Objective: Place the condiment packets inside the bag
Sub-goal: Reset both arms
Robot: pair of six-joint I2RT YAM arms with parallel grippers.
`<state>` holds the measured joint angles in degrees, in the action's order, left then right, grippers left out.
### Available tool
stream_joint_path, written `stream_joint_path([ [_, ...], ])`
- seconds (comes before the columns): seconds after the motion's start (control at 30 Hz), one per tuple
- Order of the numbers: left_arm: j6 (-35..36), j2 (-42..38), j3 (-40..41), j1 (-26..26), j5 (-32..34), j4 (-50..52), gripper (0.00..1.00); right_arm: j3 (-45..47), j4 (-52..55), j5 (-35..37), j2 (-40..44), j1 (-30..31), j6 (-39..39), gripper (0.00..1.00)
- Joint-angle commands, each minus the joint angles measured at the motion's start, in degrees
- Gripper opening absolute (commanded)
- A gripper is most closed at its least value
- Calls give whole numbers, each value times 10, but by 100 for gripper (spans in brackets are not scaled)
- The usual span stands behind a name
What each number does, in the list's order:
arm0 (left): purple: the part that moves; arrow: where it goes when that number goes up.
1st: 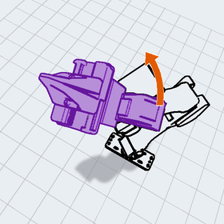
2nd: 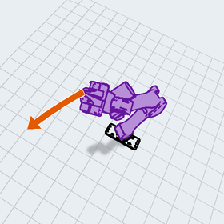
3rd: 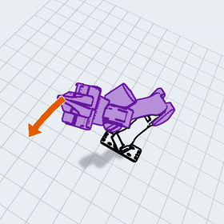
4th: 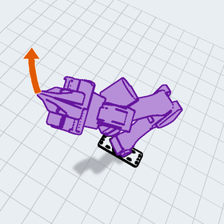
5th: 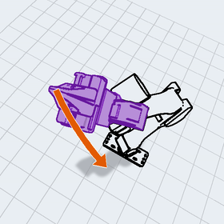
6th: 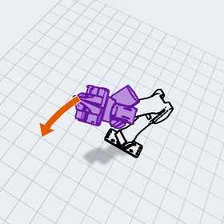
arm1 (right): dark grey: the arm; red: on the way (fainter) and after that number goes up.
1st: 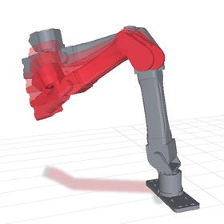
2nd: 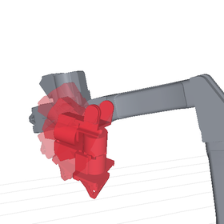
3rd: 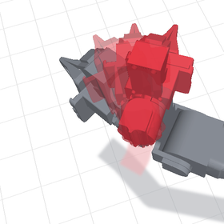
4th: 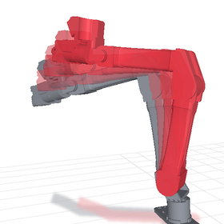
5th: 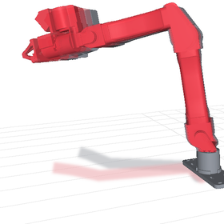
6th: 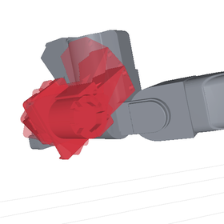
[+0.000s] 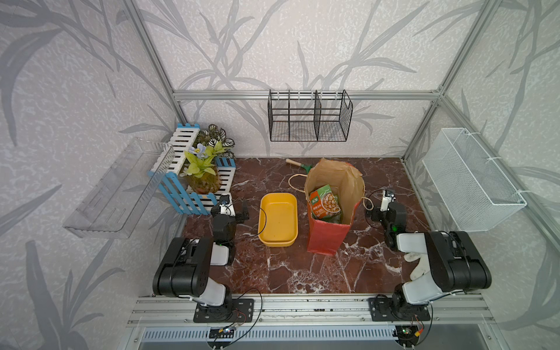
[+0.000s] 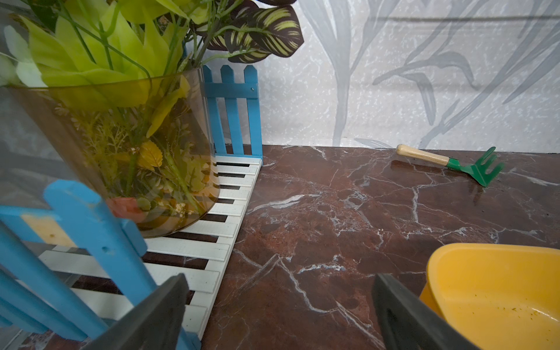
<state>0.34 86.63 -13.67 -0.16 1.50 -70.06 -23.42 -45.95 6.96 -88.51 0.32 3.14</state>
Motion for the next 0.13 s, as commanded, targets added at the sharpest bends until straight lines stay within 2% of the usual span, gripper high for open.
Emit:
stream_joint_path([
  [0.0,4,4,-4,1,4,3,100,-3,1,-3,8,-1,3,99],
  [0.1,4,4,-2,0,4,1,100,-3,1,-3,8,0,3,99],
])
